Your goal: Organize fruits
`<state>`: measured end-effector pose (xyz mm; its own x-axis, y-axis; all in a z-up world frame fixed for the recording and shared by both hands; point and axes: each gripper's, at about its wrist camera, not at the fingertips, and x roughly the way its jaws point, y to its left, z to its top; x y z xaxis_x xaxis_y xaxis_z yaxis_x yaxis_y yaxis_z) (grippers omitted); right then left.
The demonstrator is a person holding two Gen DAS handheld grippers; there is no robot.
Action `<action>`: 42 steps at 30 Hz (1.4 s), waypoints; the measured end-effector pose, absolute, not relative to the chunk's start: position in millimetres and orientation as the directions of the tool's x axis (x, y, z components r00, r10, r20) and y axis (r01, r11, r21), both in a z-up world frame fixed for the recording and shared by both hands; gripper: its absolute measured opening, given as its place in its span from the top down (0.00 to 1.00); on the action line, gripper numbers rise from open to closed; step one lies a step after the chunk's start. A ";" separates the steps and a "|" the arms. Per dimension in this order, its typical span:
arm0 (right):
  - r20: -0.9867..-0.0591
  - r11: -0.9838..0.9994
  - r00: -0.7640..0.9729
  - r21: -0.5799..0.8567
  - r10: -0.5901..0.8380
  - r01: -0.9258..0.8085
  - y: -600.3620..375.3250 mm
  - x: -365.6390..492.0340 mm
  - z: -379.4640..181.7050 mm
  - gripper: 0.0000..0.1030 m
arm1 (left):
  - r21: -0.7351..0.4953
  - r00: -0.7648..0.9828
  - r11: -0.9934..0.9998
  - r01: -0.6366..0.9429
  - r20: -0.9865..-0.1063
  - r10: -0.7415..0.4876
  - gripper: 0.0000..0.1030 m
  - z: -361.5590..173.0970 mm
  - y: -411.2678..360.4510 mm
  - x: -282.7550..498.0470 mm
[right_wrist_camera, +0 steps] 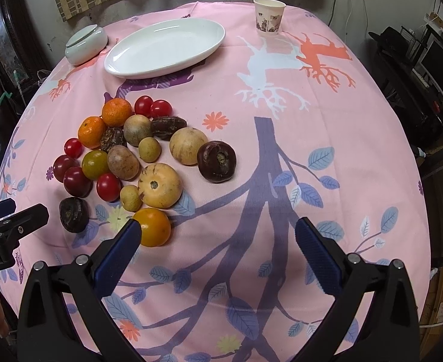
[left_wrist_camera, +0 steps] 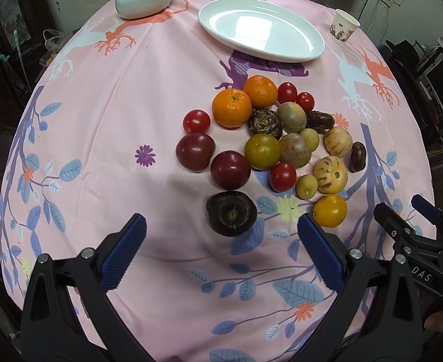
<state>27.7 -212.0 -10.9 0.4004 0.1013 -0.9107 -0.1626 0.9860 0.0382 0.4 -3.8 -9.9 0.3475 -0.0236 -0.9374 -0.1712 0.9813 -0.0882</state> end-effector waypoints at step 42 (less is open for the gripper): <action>-0.934 0.990 0.343 0.060 0.101 -0.128 -225.5 41.9 -36.7 0.01 | -0.173 0.206 0.984 -0.044 -0.965 -0.160 0.31 -75.4 -7.7 21.3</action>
